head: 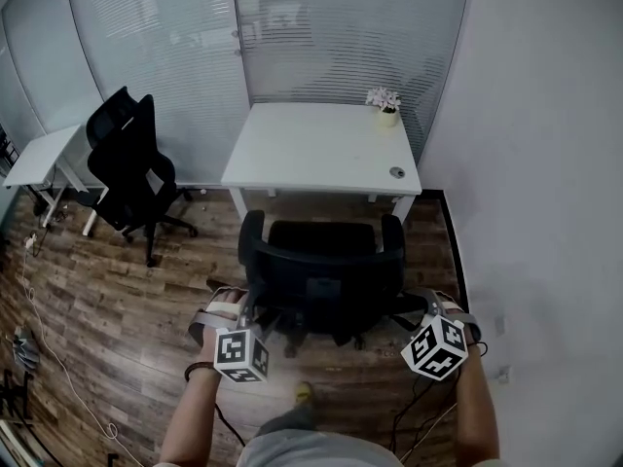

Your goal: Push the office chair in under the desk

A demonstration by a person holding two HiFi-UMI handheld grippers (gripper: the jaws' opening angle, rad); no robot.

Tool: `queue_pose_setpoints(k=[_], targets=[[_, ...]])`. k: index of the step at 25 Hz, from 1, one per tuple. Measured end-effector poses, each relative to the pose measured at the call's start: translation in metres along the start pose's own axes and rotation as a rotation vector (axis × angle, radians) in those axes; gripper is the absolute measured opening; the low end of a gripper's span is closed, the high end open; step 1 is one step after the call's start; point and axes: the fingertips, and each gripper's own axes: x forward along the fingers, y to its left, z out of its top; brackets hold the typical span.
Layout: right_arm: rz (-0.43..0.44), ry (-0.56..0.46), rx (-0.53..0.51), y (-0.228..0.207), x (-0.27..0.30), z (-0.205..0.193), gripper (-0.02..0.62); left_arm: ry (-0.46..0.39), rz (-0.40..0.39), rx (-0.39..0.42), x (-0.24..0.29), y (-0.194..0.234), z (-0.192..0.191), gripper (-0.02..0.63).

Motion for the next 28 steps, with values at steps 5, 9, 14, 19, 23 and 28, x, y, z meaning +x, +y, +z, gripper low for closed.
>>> queue_pose_setpoints(k=[5,9,14,19,23,28], targets=[[-0.014,0.01,0.01,-0.024,0.024,0.012,0.216,-0.013,0.006,0.013,0.021,0.027,-0.016,0.224],[-0.029,0.01,0.012,-0.043,0.041,0.024,0.216,-0.026,0.014,0.022,0.035,0.049,-0.028,0.224],[-0.042,0.016,0.017,-0.057,0.056,0.031,0.219,-0.037,0.014,0.034,0.049,0.066,-0.037,0.224],[-0.055,0.014,0.021,-0.068,0.064,0.035,0.222,-0.037,0.012,0.035,0.056,0.076,-0.04,0.222],[-0.064,0.015,0.015,-0.075,0.069,0.035,0.225,-0.038,0.022,0.037,0.06,0.081,-0.04,0.224],[-0.091,0.027,-0.001,-0.088,0.078,0.035,0.225,-0.039,0.028,0.037,0.07,0.09,-0.041,0.224]])
